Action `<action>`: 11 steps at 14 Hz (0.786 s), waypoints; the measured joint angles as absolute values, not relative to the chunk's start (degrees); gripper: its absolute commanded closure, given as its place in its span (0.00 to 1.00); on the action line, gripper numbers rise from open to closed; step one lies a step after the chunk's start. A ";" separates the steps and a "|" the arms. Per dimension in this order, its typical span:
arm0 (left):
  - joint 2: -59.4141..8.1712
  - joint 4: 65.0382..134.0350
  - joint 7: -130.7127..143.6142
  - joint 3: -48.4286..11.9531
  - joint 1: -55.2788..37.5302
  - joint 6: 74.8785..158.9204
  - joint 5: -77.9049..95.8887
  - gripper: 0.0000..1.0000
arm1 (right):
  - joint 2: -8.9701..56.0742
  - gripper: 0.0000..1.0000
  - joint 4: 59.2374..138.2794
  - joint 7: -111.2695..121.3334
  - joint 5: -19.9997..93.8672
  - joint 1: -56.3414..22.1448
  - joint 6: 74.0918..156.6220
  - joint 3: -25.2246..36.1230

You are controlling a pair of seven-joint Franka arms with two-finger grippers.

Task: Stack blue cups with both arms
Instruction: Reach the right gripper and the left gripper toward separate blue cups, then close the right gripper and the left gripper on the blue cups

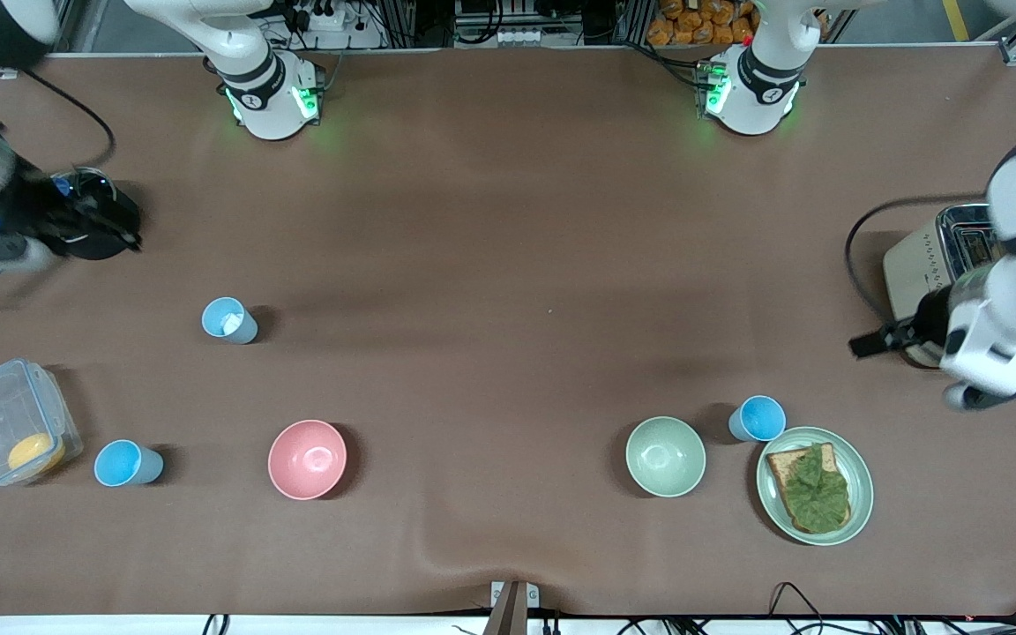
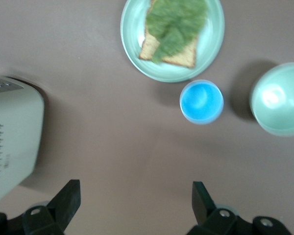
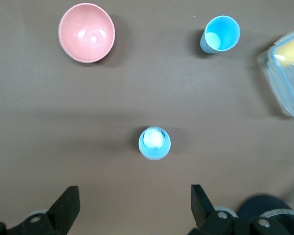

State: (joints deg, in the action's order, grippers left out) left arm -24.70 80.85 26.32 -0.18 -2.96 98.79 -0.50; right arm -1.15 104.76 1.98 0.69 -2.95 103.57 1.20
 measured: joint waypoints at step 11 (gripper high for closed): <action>-39.69 80.51 32.04 -2.12 -5.10 114.87 2.72 0.00 | 7.13 0.00 125.73 7.21 0.44 -2.40 128.45 8.07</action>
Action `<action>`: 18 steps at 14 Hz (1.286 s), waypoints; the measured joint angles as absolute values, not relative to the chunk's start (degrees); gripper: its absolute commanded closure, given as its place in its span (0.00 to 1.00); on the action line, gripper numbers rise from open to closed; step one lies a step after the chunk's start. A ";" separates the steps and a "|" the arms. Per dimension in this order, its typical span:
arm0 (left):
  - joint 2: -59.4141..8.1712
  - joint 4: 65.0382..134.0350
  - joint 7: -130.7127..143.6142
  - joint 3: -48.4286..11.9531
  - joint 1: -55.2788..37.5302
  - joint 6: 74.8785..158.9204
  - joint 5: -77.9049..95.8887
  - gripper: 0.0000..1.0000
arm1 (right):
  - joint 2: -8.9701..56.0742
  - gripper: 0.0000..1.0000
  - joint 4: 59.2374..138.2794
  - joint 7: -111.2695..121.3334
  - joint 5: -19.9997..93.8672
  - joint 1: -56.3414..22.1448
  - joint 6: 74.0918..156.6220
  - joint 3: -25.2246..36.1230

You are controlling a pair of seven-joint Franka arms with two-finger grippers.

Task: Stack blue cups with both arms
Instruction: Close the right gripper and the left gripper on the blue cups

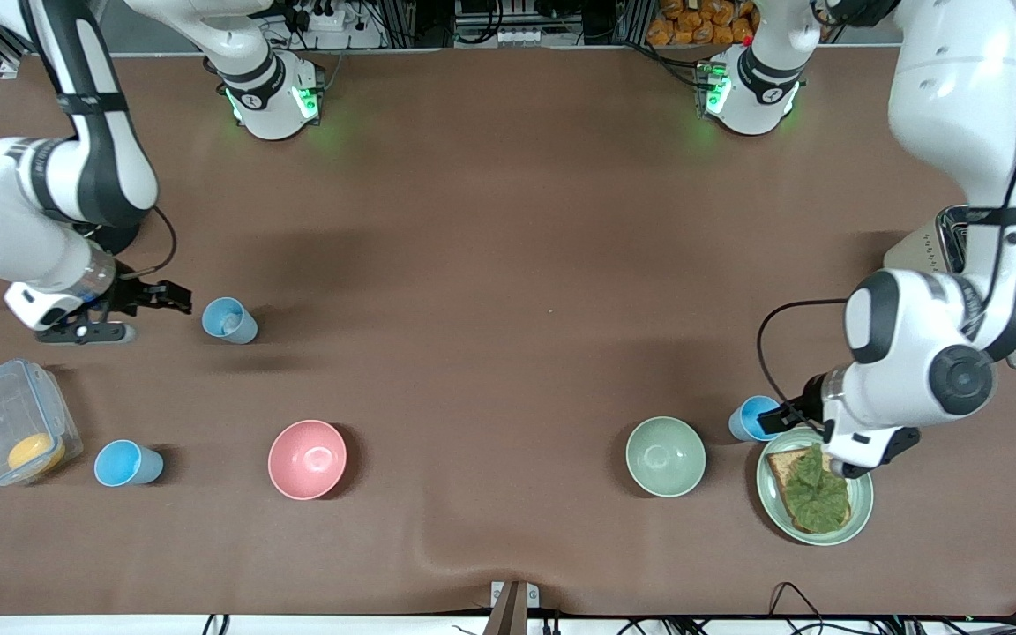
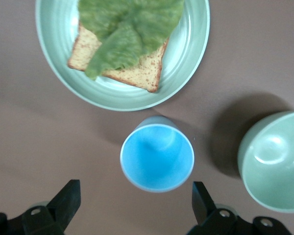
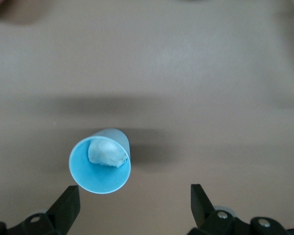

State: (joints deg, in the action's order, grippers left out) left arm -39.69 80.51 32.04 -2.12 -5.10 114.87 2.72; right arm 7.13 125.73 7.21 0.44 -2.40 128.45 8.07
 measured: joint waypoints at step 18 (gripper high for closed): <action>-45.24 81.22 32.04 -1.79 -4.27 120.84 2.72 1.00 | 13.93 0.76 130.14 7.42 0.44 -2.46 138.85 8.04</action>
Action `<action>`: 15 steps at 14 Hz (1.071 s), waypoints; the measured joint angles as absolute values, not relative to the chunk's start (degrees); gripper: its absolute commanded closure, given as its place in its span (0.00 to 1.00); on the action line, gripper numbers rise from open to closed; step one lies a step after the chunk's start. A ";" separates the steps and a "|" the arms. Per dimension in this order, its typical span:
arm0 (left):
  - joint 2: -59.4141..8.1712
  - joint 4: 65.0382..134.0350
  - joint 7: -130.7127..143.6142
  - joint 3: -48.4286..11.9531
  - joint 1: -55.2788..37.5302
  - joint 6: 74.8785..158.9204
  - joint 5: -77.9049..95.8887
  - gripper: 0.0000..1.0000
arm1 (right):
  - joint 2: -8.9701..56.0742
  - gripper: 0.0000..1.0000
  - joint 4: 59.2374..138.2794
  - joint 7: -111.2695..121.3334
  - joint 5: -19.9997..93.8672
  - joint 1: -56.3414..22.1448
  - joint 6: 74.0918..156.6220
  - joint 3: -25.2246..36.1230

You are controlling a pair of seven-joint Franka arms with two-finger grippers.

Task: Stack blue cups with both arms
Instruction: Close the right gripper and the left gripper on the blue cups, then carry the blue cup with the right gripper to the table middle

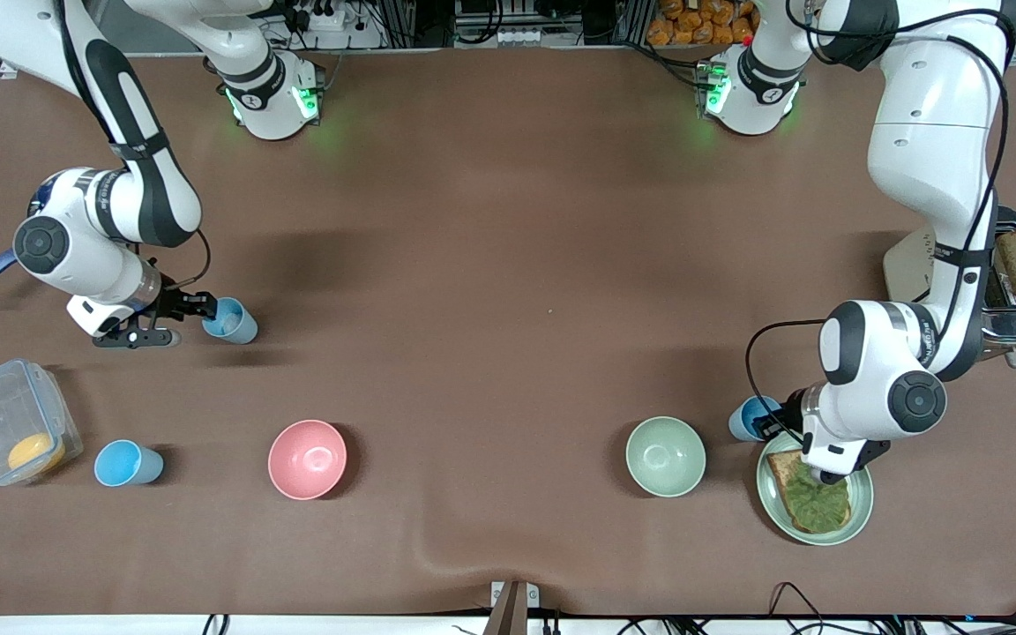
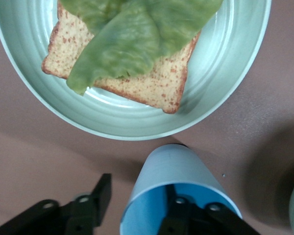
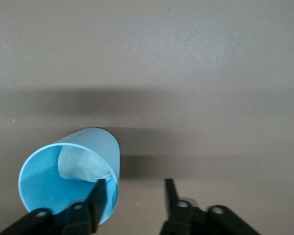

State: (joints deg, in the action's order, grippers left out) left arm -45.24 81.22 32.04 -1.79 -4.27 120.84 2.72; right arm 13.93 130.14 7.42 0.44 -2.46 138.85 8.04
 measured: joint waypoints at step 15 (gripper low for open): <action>-45.04 80.88 32.04 -1.85 -4.23 120.97 2.87 1.00 | 12.09 1.00 114.43 -3.08 8.23 -10.57 119.01 -4.99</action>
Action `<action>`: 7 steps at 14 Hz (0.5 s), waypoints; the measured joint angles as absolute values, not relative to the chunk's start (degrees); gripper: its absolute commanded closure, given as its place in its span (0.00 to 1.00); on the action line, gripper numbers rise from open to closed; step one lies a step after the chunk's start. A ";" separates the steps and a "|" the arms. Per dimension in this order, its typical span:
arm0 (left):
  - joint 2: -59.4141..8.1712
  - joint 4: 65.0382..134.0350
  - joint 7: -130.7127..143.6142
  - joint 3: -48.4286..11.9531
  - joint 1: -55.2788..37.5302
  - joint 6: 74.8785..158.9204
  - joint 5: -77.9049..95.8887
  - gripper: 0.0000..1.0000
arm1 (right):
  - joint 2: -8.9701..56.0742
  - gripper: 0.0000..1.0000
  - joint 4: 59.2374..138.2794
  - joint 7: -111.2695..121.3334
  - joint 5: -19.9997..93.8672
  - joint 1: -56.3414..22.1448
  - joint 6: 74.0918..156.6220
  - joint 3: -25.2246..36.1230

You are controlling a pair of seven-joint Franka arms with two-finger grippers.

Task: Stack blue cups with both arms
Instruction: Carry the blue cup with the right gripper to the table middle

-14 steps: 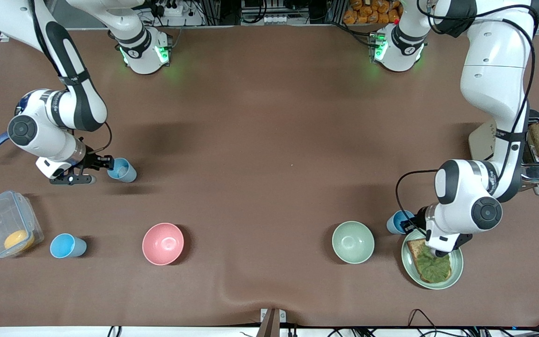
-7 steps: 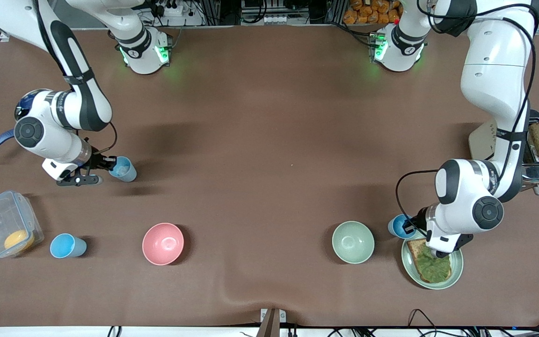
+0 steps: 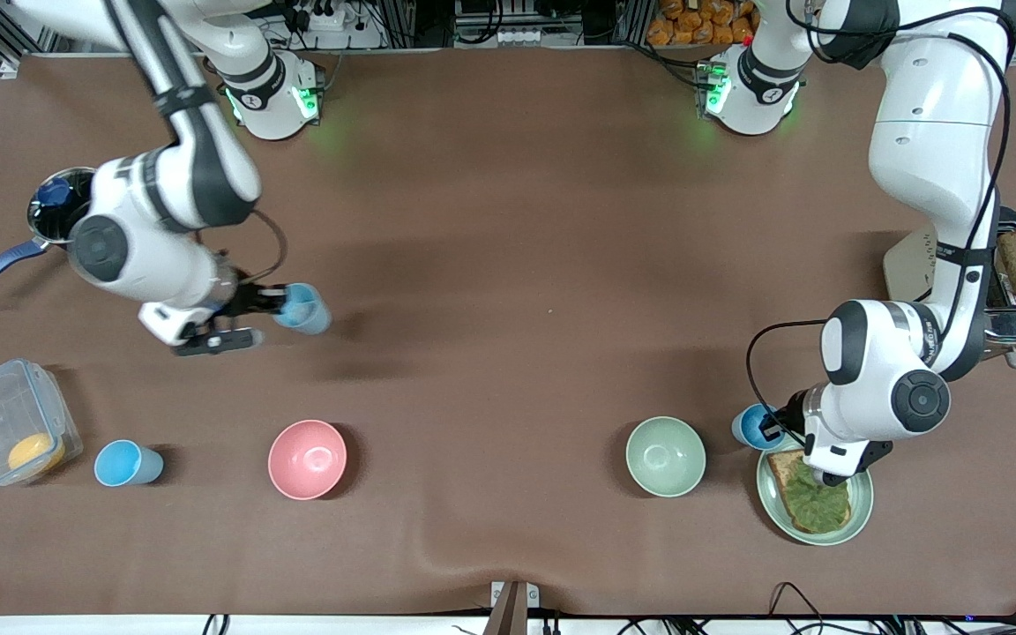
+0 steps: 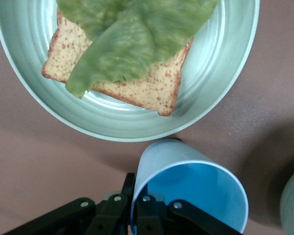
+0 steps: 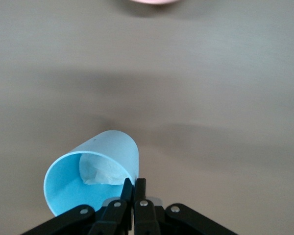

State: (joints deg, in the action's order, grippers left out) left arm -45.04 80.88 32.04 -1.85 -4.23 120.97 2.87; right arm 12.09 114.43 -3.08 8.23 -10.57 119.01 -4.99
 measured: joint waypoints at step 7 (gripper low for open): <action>-45.05 80.87 32.04 -1.82 -4.20 120.97 2.87 1.00 | 20.05 1.00 107.09 -31.16 8.35 -24.78 125.41 -14.71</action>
